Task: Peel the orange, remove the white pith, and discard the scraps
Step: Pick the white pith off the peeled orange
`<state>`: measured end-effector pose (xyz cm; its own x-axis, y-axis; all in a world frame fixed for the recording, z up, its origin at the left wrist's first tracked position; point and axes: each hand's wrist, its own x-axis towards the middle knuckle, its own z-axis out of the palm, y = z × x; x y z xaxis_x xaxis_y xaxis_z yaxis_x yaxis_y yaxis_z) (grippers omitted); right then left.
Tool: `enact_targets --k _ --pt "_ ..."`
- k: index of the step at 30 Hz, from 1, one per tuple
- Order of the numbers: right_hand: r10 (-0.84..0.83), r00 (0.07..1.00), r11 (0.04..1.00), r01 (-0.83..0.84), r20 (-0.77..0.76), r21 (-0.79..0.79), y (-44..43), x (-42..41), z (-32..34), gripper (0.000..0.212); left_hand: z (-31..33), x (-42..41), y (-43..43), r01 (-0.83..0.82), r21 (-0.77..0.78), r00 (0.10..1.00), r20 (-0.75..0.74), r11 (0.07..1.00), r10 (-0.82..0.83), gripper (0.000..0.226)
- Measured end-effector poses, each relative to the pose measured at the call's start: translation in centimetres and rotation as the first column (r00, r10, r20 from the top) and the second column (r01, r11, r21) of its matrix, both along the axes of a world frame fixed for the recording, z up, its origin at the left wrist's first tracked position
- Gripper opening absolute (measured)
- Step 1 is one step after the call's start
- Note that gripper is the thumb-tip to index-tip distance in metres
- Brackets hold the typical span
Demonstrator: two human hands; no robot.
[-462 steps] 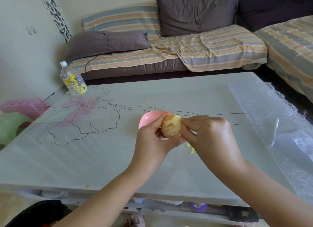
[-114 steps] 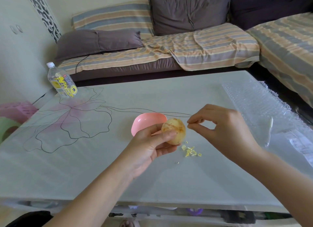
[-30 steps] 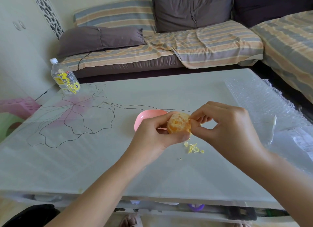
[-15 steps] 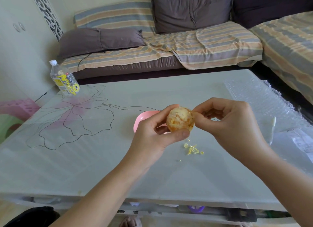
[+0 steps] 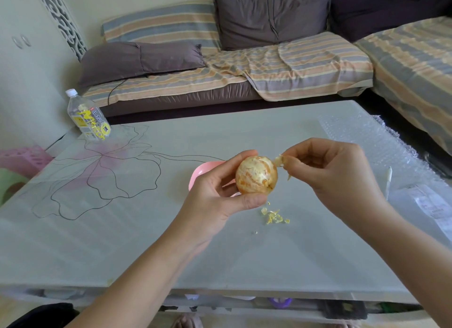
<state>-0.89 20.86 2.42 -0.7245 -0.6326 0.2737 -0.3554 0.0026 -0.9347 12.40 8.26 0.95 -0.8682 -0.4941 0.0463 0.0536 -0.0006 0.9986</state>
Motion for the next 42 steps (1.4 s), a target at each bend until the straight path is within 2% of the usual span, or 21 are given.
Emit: enact_targets --k 4,7,13,15,18,23,27,31,35,39,42 --pt "-0.029 0.985 0.99 0.052 -0.168 0.135 0.0 -0.8 -1.0 0.011 -0.4 0.1 -0.4 -0.009 0.032 1.0 -0.011 0.999 0.009 0.062" --pt "-0.031 0.956 0.973 0.095 -0.291 0.21 -0.5 -1.4 -2.0 0.017 -0.5 0.3 -0.7 -0.039 0.039 0.999 -0.014 0.998 0.04 0.06" --pt "0.097 0.895 0.925 0.08 -0.436 0.371 -1.9 -1.7 -4.7 0.047 -0.7 0.7 -1.1 -0.079 0.038 0.997 -0.007 0.996 0.079 0.06" --pt "0.116 0.897 0.91 0.077 -0.427 0.408 -2.2 -1.7 -5.0 0.041 -0.8 0.8 -1.1 -0.094 0.093 0.996 0.008 0.991 0.093 0.058" --pt "0.111 0.914 0.885 0.088 -0.39 0.457 -2.3 -1.6 -4.7 0.015 -1.1 0.6 -1.0 -0.074 0.25 0.997 0.045 0.965 0.065 0.051" --pt "0.098 0.893 0.885 0.124 -0.439 0.449 -2.4 -1.4 -4.1 0.015 -1.3 0.4 -0.9 -0.054 0.486 0.994 0.109 0.872 0.001 0.048" --pt "0.073 0.888 0.914 0.122 -0.454 0.387 -2.0 -1.3 -3.8 0.027 -1.3 0.4 -1.0 -0.061 0.568 0.991 0.13 0.82 -0.016 0.036" --pt "0.044 0.909 0.91 0.135 -0.415 0.393 -1.4 -1.6 -3.4 0.02 -1.3 0.3 -1.1 -0.078 0.673 0.99 0.139 0.736 -0.022 0.029" --pt "0.025 0.904 0.905 0.16 -0.426 0.393 -1.2 -1.8 -2.7 0.009 -1.2 0.1 -0.9 -0.087 0.736 0.989 0.144 0.672 -0.03 0.048" --pt "0.044 0.859 0.909 0.178 -0.51 0.378 -1.3 -2.0 -2.8 0.011 -1.2 0.0 -0.8 -0.083 0.752 0.988 0.147 0.654 -0.044 0.046" --pt "0.026 0.876 0.927 0.16 -0.482 0.34 -1.1 -2.0 -3.0 0.015 -1.4 0.0 -0.9 -0.068 0.745 0.992 0.124 0.664 -0.037 0.046"
